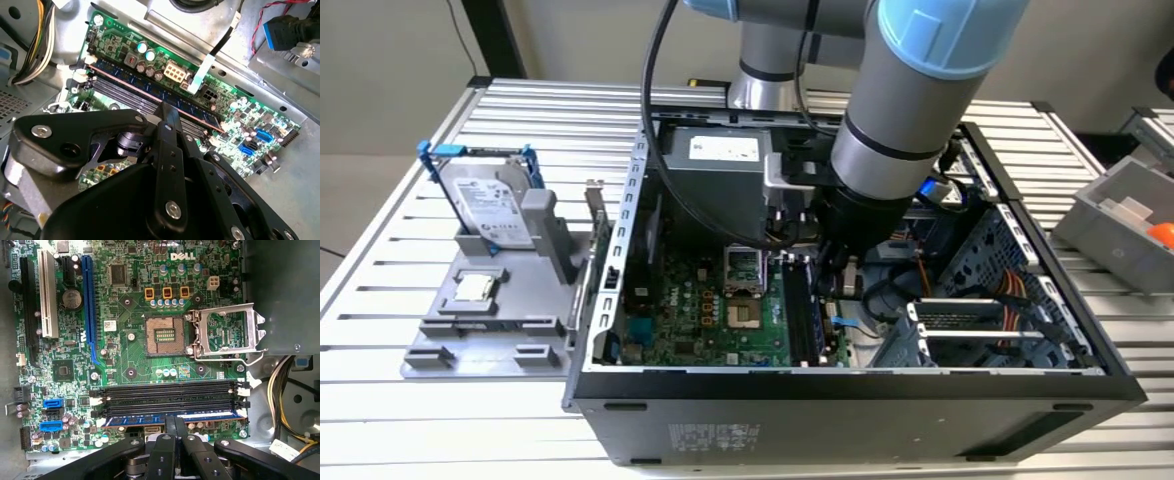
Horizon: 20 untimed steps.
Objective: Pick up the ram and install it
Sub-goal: 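Press down the ram until it locks into place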
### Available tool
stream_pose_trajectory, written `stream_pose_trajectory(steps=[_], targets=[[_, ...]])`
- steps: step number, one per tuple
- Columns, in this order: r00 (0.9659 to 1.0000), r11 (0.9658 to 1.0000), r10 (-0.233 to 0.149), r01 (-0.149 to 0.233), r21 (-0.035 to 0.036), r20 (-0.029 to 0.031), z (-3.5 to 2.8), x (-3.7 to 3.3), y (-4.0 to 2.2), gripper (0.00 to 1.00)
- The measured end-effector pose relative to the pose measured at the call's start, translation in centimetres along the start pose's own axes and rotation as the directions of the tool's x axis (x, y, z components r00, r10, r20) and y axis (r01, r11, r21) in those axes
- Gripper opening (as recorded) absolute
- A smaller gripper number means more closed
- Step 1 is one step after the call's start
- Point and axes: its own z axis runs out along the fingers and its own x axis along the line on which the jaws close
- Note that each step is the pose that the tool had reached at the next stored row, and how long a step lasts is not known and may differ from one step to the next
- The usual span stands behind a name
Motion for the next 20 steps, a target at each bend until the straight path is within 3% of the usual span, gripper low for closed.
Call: stream_pose_trajectory(steps=[6, 20], targets=[[1.0000, 1.0000, 0.000, 0.000, 0.0000, -0.0001, -0.21, 0.00, 0.01, 0.00], [1.0000, 1.0000, -0.001, 0.001, 0.0000, -0.0002, -2.36, -0.06, 0.10, 0.00]])
